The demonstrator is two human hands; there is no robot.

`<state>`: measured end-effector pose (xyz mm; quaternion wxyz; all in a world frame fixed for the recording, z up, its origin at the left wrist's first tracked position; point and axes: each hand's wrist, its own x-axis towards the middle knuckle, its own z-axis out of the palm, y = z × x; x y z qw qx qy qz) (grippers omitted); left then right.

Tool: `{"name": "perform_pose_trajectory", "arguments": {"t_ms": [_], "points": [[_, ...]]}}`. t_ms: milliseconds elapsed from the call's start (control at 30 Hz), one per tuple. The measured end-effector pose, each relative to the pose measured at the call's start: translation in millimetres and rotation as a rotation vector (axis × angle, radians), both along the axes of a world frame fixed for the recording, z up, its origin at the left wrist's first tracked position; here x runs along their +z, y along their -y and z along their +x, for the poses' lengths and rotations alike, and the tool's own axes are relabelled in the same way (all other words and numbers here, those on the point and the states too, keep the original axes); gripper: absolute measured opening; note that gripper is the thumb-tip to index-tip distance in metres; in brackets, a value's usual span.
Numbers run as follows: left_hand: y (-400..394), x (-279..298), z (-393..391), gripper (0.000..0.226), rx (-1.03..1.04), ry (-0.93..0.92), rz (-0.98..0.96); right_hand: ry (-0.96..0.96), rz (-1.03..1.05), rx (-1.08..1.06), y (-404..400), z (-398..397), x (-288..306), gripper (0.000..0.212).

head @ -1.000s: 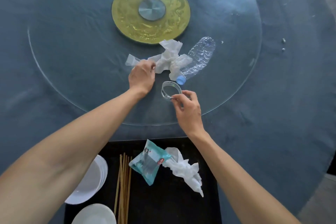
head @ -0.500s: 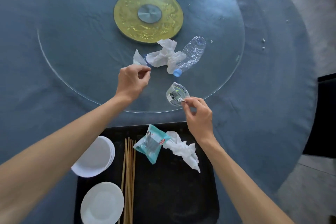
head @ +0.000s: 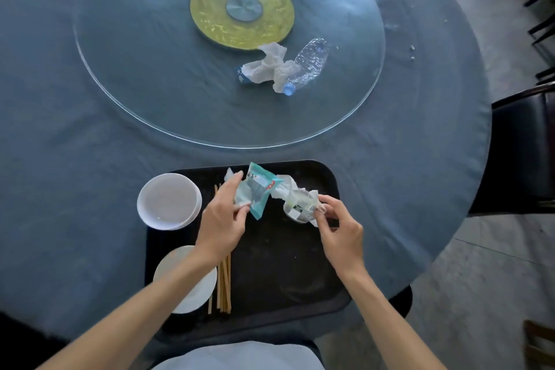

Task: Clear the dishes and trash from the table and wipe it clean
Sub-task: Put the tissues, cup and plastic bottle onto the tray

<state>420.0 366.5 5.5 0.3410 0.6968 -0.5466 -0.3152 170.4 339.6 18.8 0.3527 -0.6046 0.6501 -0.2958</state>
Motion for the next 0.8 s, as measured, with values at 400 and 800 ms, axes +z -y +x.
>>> {"name": "perform_pose_trajectory", "arguments": {"t_ms": [400, 800], "points": [[-49.6, -38.3, -22.3, 0.049, -0.228, 0.127, 0.144, -0.115, 0.064, 0.033, -31.3, 13.6, -48.1, 0.035], [11.4, 18.7, 15.6, 0.05, -0.373, 0.482, -0.068, -0.212, -0.088, 0.105, 22.6, 8.1, -8.7, 0.052]]}}
